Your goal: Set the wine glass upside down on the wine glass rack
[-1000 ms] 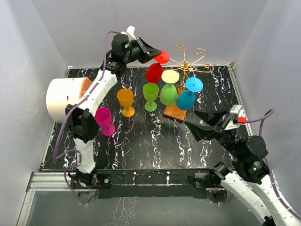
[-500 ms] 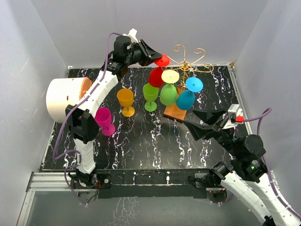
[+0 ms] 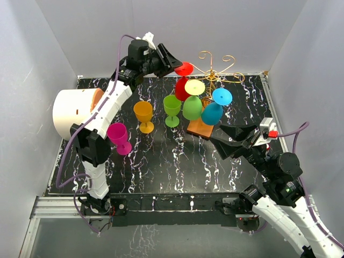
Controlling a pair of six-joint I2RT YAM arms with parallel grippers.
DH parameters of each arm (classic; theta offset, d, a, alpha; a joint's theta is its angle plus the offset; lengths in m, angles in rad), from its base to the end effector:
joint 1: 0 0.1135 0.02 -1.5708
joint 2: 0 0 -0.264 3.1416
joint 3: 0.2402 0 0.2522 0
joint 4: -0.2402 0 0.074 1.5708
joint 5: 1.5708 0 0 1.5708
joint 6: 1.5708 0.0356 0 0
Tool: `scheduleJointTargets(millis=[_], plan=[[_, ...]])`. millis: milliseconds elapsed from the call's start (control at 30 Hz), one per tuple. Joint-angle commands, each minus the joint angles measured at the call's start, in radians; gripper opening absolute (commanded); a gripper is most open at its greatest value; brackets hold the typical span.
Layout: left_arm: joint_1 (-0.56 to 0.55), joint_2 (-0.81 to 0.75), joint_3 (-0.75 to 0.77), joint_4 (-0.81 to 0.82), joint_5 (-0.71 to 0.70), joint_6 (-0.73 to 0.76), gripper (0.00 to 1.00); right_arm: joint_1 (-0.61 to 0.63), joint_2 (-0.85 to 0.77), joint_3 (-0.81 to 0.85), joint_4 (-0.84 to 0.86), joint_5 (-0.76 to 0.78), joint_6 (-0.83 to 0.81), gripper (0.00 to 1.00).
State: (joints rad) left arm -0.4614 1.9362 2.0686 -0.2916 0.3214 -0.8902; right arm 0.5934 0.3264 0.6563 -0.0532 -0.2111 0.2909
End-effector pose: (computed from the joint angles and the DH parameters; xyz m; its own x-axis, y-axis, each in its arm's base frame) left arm 0.4030 -0.2129 0.4348 -0.6347 -0.5080 -0.5824 0.3312 0.5021 -0.7989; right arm 0.0679 0.0548 0.3640 0.0122 0.3465 -0.9380 -0.7488 0.6248 0.2211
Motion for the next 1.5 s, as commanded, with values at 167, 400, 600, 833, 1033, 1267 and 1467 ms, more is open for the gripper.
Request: scheduleJointTargets(millis=[167,400,600,833,1033,1267,1467], plan=[[0.000,-0.123,0.032,-0.168,-0.116,0.141,0.56,-0.004,0.005,0.000,0.046,0.017,0.012,0.65],[0.000,-0.272,-0.066,-0.236,-0.152,0.311,0.64,-0.004,0.008,0.002,0.026,0.088,0.048,0.65],[0.000,-0.493,-0.334,-0.297,-0.211,0.479,0.68,-0.004,0.043,0.012,-0.016,0.169,0.118,0.66],[0.000,-0.633,-0.589,-0.341,-0.242,0.567,0.66,-0.004,0.086,-0.011,-0.017,0.193,0.186,0.66],[0.000,-0.602,-0.651,-0.357,-0.287,0.586,0.64,-0.004,0.088,-0.040,-0.057,0.251,0.335,0.66],[0.000,-0.495,-0.628,-0.335,-0.301,0.586,0.47,-0.004,0.058,-0.094,-0.091,0.283,0.445,0.66],[0.000,-0.367,-0.537,-0.378,-0.373,0.579,0.42,-0.004,0.054,-0.119,-0.096,0.273,0.492,0.66]])
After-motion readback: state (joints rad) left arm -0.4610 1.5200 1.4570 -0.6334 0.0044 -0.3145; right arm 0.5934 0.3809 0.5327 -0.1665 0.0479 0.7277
